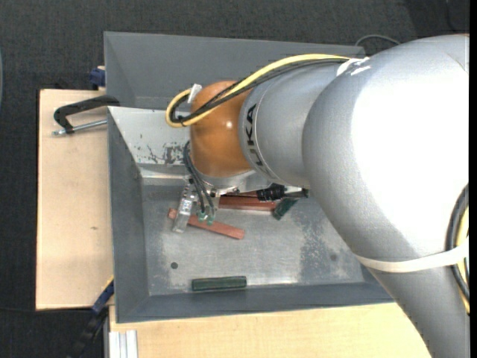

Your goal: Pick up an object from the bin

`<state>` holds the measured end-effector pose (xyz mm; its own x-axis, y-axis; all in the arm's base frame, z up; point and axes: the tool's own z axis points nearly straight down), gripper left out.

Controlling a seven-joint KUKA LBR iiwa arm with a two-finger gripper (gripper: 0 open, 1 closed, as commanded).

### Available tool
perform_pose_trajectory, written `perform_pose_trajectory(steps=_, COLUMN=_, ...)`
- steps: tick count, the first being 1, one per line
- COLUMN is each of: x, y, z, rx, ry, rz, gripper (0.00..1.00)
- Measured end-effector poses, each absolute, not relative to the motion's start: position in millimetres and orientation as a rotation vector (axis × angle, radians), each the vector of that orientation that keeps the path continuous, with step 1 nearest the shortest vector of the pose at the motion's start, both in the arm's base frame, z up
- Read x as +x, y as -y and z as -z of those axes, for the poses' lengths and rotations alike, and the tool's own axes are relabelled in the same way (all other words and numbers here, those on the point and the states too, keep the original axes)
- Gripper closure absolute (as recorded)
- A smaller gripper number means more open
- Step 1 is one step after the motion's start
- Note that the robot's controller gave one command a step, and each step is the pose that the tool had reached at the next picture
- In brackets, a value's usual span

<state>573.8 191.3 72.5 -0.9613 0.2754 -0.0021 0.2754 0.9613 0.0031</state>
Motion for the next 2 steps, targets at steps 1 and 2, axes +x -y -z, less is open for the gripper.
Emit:
perform_pose_trajectory(steps=1, x=574.0, y=-191.5, z=-77.0, rx=0.431, ry=-3.108, rz=-0.005, gripper=1.0)
perform_pose_trajectory(steps=2, x=573.7, y=-191.4, z=-83.2, rx=0.431, ry=-3.11, rz=-0.003, gripper=1.0)
